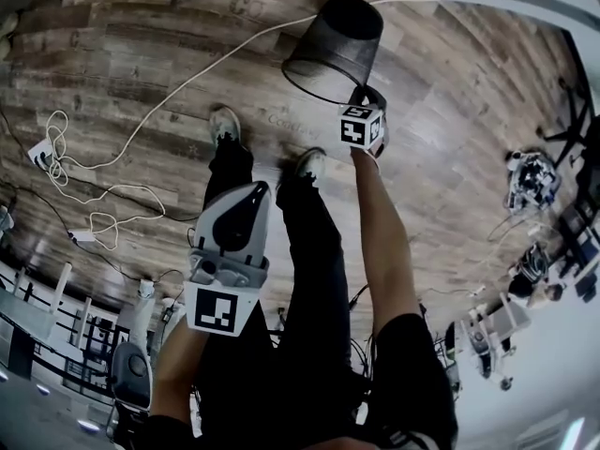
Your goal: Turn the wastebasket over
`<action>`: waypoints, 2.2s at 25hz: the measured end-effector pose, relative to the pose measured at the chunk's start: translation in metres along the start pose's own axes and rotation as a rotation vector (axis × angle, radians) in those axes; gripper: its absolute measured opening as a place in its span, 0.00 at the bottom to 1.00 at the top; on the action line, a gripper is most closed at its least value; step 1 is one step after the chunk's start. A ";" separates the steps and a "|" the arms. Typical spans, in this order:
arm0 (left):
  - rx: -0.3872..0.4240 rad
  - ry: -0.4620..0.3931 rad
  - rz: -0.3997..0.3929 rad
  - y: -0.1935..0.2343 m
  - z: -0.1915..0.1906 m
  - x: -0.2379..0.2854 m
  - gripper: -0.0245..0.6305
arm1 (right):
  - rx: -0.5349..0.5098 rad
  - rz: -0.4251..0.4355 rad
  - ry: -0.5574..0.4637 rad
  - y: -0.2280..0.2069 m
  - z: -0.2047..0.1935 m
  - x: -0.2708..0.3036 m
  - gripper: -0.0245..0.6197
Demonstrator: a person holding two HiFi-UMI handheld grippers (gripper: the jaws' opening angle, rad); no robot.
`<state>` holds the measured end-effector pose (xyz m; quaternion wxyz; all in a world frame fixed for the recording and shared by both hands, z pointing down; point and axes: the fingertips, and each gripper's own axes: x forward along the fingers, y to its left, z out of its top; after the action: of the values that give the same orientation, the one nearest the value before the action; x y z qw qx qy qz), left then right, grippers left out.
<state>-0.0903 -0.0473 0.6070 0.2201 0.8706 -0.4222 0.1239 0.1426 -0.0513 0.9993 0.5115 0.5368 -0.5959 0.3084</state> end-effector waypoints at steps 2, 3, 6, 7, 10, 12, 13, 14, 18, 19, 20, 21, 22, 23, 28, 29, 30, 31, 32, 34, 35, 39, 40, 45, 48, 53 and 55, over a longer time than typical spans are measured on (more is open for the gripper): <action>0.001 0.000 -0.002 -0.001 0.002 0.002 0.08 | 0.026 0.014 -0.006 -0.010 0.006 -0.003 0.13; 0.003 0.002 -0.001 -0.001 0.002 0.003 0.08 | 0.037 0.022 -0.006 -0.014 0.008 -0.005 0.12; -0.004 0.005 0.011 0.003 0.004 0.008 0.09 | 0.080 0.050 0.002 -0.023 0.014 -0.007 0.12; -0.010 0.010 0.015 0.004 0.004 0.009 0.09 | 0.103 0.064 0.007 -0.025 0.015 -0.007 0.12; -0.024 0.047 0.011 0.009 -0.003 0.013 0.09 | 0.178 0.108 0.034 -0.027 0.014 -0.013 0.12; -0.042 0.092 -0.003 0.011 -0.012 0.014 0.09 | 0.221 0.131 0.066 -0.027 0.009 -0.020 0.12; -0.061 0.116 -0.009 0.012 -0.018 0.015 0.09 | 0.241 0.144 0.082 -0.027 0.007 -0.024 0.12; -0.088 0.139 -0.011 0.013 -0.023 0.017 0.11 | 0.263 0.158 0.097 -0.026 0.005 -0.030 0.12; -0.170 0.201 -0.009 0.021 -0.044 0.026 0.24 | 0.368 0.228 0.128 -0.021 -0.006 -0.056 0.12; -0.173 0.209 -0.008 0.024 -0.051 0.029 0.26 | 0.396 0.249 0.130 -0.019 -0.008 -0.063 0.12; -0.172 0.217 -0.007 0.026 -0.057 0.032 0.28 | 0.423 0.270 0.130 -0.017 -0.010 -0.071 0.12; -0.171 0.235 -0.006 0.028 -0.065 0.035 0.30 | 0.450 0.292 0.130 -0.016 -0.011 -0.078 0.12; -0.173 0.262 -0.004 0.030 -0.074 0.037 0.33 | 0.476 0.314 0.130 -0.013 -0.011 -0.087 0.12; -0.179 0.293 -0.001 0.031 -0.084 0.039 0.35 | 0.501 0.337 0.129 -0.011 -0.011 -0.095 0.12; -0.211 0.418 0.025 0.042 -0.132 0.047 0.40 | 0.594 0.447 0.120 0.005 -0.009 -0.135 0.12; -0.210 0.443 0.031 0.045 -0.141 0.048 0.41 | 0.606 0.467 0.117 0.008 -0.008 -0.142 0.12; -0.209 0.467 0.038 0.048 -0.149 0.050 0.42 | 0.615 0.486 0.116 0.010 -0.006 -0.149 0.12; -0.213 0.488 0.044 0.051 -0.158 0.051 0.42 | 0.622 0.505 0.115 0.013 -0.005 -0.156 0.12; -0.221 0.507 0.049 0.054 -0.166 0.052 0.43 | 0.625 0.522 0.115 0.016 -0.004 -0.162 0.12; -0.238 0.539 0.047 0.059 -0.179 0.054 0.43 | 0.625 0.552 0.119 0.022 -0.002 -0.171 0.12; -0.240 0.554 0.044 0.061 -0.185 0.054 0.43 | 0.625 0.567 0.124 0.027 -0.002 -0.174 0.12; -0.249 0.601 0.093 0.076 -0.205 0.048 0.16 | 0.625 0.610 0.156 0.043 -0.005 -0.177 0.12; -0.266 0.614 0.096 0.079 -0.211 0.046 0.16 | 0.626 0.615 0.169 0.047 -0.007 -0.175 0.12; -0.337 0.684 0.085 0.090 -0.244 0.039 0.15 | 0.640 0.618 0.255 0.068 -0.026 -0.151 0.12; -0.354 0.739 0.087 0.102 -0.267 0.038 0.15 | 0.655 0.620 0.320 0.086 -0.040 -0.130 0.12; -0.409 0.795 0.079 0.114 -0.310 0.036 0.15 | 0.660 0.613 0.399 0.108 -0.065 -0.094 0.12; -0.407 0.805 0.086 0.122 -0.325 0.037 0.15 | 0.657 0.608 0.411 0.117 -0.069 -0.081 0.12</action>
<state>-0.1734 0.0194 0.9391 0.5283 0.6736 -0.3547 0.3761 0.0418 0.0654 0.9638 0.3089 0.3997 -0.4834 0.7150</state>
